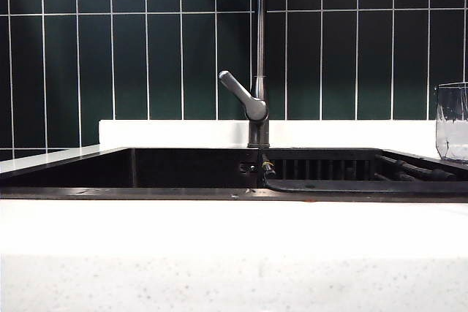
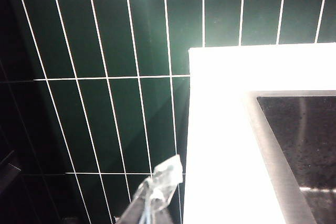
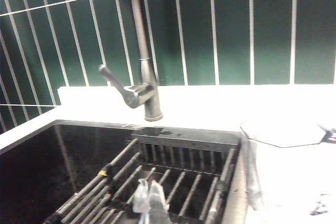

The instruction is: Pick up the mug next to the sink, go to the faucet to get some water, pour the water into the sink, and finally put the mug back to its place.

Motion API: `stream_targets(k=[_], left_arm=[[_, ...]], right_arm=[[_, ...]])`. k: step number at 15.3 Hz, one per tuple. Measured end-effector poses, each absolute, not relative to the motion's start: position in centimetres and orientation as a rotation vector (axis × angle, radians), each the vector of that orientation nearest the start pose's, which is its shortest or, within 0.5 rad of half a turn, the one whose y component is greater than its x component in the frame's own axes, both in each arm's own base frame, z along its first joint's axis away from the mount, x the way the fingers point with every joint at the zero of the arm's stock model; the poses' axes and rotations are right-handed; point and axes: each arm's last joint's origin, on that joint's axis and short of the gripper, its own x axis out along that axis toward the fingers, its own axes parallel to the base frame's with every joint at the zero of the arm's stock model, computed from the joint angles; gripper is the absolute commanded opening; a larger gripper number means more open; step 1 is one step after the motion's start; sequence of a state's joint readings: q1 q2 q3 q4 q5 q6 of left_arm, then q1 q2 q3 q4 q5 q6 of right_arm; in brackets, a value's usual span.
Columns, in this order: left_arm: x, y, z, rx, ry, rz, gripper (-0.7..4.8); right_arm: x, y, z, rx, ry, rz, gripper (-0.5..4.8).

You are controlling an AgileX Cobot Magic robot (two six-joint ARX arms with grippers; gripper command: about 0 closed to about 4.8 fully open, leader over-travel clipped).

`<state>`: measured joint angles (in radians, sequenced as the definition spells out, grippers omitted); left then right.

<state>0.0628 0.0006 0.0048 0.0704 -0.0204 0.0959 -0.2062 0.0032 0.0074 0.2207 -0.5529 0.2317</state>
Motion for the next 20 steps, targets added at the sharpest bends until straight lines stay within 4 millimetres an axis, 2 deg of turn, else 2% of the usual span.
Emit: stream_targets(k=[6,10,11,13,15,20], left_arm=[[9.7,0.7,17.2,0.097,-0.067,0.086,-0.06],[9.7,0.7,17.2,0.097,-0.067,0.086,-0.06],[9.7,0.7,17.2,0.097,-0.067,0.086,-0.06],[9.7,0.7,17.2,0.097,-0.067,0.086,-0.06],[9.7,0.7,17.2,0.097,-0.067,0.086,-0.06],[9.7,0.7,17.2,0.097,-0.067,0.086,-0.06]], right_arm=[[9.0,0.2,19.4,0.116,-0.253,0.432,-0.05],[9.0,0.1,19.3,0.122,-0.237,0.428,-0.05],[9.2,0.1,18.8,0.124,-0.194,0.412,-0.05],[9.5,-0.5,17.9,-0.036,-0.142,0.184,-0.05],[9.6,-1.0,17.3,-0.111,-0.075,0.006,-0.05],[9.7,0.0,17.0,-0.141,-0.051,0.111,-0.05]])
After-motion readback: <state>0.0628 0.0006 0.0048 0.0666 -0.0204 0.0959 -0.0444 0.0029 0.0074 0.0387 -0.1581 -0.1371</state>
